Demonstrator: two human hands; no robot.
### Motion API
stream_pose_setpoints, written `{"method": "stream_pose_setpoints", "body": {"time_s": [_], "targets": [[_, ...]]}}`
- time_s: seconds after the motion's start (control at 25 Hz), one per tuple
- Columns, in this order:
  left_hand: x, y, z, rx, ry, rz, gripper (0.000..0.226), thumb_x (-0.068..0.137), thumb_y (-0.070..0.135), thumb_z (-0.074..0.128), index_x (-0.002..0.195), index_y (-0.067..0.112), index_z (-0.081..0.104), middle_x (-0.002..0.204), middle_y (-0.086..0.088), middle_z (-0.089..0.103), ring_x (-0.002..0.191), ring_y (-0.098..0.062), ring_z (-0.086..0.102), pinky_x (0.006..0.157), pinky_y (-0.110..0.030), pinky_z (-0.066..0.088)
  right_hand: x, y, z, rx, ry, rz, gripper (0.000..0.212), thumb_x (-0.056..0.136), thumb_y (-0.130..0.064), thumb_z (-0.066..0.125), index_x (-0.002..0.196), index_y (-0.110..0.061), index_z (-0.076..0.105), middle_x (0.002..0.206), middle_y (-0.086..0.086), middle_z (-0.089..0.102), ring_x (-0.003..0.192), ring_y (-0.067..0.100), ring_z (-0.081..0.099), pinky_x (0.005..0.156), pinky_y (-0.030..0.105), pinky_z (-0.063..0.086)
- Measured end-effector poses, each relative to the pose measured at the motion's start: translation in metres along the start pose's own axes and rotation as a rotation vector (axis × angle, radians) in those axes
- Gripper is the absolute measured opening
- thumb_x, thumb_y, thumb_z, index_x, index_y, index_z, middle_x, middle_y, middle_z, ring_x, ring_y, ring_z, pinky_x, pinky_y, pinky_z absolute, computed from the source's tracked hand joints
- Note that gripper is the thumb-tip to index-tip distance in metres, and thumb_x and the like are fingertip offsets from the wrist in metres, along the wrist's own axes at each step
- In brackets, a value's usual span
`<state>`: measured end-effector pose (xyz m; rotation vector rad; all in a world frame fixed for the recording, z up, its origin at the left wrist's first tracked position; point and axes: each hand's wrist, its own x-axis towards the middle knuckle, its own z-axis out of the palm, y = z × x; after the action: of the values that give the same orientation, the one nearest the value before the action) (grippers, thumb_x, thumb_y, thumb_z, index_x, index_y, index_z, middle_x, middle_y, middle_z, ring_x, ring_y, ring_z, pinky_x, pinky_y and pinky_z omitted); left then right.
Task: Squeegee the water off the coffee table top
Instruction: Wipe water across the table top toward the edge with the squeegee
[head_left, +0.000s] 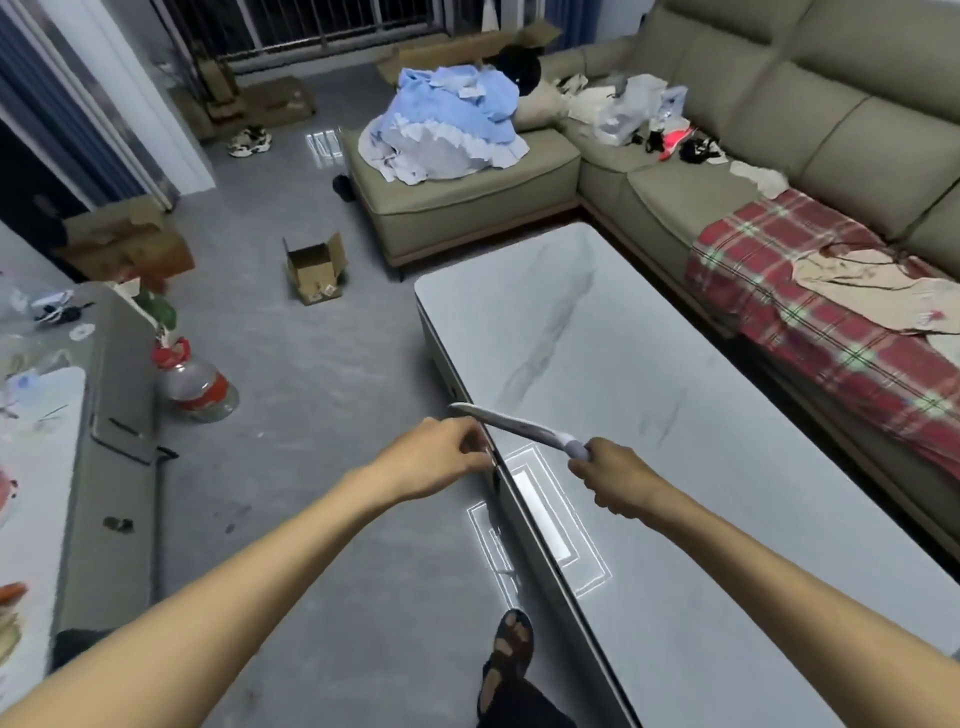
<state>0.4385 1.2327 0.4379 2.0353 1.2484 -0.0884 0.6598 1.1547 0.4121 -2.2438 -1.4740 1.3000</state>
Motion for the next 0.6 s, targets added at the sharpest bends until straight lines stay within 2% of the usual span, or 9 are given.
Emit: {"method": "stream_pose_setpoints", "body": {"time_s": [0.12, 0.28, 0.36, 0.44, 0.6], "targets": [[0.085, -0.015, -0.065, 0.037, -0.014, 0.008, 0.027, 0.084, 0.042, 0.058, 0.104, 0.025, 0.062, 0.100, 0.005, 0.069, 0.099, -0.019, 0.059, 0.090, -0.039, 0.050, 0.079, -0.046, -0.048, 0.114, 0.041, 0.062, 0.024, 0.097, -0.030, 0.040, 0.079, -0.014, 0.044, 0.073, 0.009, 0.050, 0.050, 0.020, 0.041, 0.037, 0.018, 0.028], [0.194, -0.035, -0.134, 0.080, -0.077, 0.046, 0.024, 0.084, 0.043, 0.058, 0.104, 0.029, 0.060, 0.104, 0.005, 0.071, 0.101, -0.019, 0.060, 0.092, -0.037, 0.049, 0.171, -0.092, -0.103, 0.105, 0.083, 0.095, 0.025, 0.097, -0.030, 0.039, 0.077, -0.016, 0.044, 0.072, 0.006, 0.052, 0.048, 0.019, 0.045, 0.038, 0.020, 0.032], [0.250, -0.050, -0.160, 0.105, -0.107, 0.070, 0.022, 0.083, 0.043, 0.058, 0.101, 0.030, 0.060, 0.100, 0.007, 0.071, 0.098, -0.019, 0.061, 0.091, -0.038, 0.049, 0.218, -0.104, -0.115, 0.113, 0.059, 0.144, 0.026, 0.099, -0.029, 0.038, 0.079, -0.015, 0.045, 0.071, 0.006, 0.051, 0.050, 0.021, 0.051, 0.041, 0.023, 0.038], [0.311, -0.069, -0.187, 0.111, -0.144, 0.083, 0.021, 0.081, 0.041, 0.061, 0.101, 0.032, 0.059, 0.091, 0.010, 0.069, 0.095, -0.018, 0.060, 0.091, -0.040, 0.050, 0.269, -0.114, -0.119, 0.129, 0.017, 0.223, 0.030, 0.101, -0.032, 0.036, 0.082, -0.011, 0.045, 0.071, 0.009, 0.050, 0.056, 0.026, 0.050, 0.044, 0.025, 0.037], [0.423, -0.088, -0.248, 0.155, -0.252, 0.133, 0.029, 0.077, 0.019, 0.067, 0.104, 0.029, 0.061, 0.079, 0.011, 0.065, 0.088, -0.018, 0.062, 0.086, -0.041, 0.052, 0.350, -0.146, -0.146, 0.216, 0.047, 0.337, 0.035, 0.101, -0.035, 0.036, 0.076, -0.013, 0.045, 0.072, 0.010, 0.050, 0.056, 0.025, 0.045, 0.044, 0.024, 0.033]]}}
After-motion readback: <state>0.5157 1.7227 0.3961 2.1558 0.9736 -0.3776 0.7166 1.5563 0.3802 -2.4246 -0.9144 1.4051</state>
